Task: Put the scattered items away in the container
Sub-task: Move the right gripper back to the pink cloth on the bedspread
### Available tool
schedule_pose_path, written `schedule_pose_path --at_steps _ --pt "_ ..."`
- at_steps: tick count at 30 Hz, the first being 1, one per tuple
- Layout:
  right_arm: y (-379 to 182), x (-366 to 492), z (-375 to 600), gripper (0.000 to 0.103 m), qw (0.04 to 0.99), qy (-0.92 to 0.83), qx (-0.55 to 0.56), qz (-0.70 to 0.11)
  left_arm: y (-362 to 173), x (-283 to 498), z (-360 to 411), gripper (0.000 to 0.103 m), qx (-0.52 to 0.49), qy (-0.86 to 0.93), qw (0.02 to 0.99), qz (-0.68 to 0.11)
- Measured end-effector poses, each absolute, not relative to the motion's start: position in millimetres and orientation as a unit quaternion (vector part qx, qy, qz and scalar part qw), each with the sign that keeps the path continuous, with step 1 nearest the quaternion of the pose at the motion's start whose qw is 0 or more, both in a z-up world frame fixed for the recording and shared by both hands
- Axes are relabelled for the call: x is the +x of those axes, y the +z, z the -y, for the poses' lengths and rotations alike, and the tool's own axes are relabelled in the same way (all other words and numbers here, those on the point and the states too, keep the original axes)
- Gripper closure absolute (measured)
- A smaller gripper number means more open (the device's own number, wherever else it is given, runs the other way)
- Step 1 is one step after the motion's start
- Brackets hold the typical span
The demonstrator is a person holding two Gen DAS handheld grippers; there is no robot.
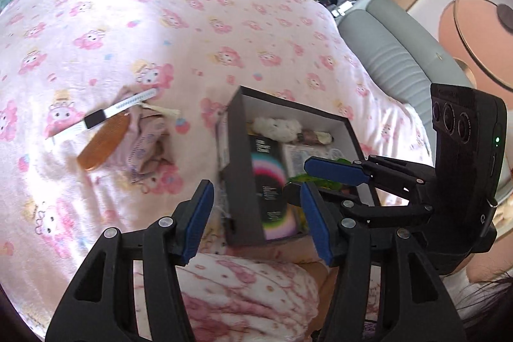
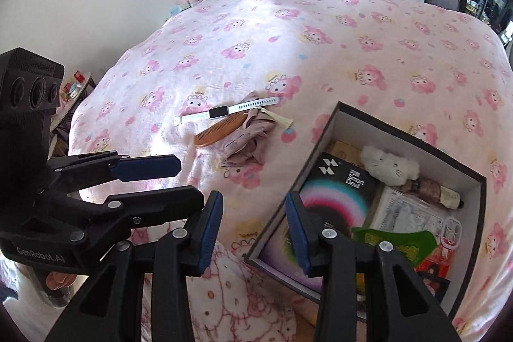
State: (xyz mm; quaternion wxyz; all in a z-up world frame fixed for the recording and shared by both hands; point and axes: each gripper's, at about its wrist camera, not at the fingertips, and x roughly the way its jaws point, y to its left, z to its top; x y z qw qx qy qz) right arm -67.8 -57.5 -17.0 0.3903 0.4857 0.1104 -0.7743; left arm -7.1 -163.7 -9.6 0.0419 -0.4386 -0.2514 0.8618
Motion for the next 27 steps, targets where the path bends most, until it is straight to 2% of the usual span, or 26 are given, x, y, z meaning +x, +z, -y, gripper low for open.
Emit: schedule_pose_path --at_steps 5,14,24,27 --pt "-30 -87 99 0.066 0.41 -0.746 0.513 -0.108 -26 -8 205 0.046 -0.437 0.856 0.003 0.277" --pt "-83 -121 182 0.066 0.399 -0.705 0.573 -0.121 -90 -17 288 0.046 -0.455 0.811 -0.026 0.366" --pt "-159 -162 203 0.066 0.311 -0.688 0.648 -0.095 -171 -44 318 0.046 -0.497 0.754 -0.024 0.429" --pt "-175 -170 202 0.062 0.295 -0.681 0.665 -0.084 -192 -50 319 0.046 -0.509 0.738 -0.025 0.441"
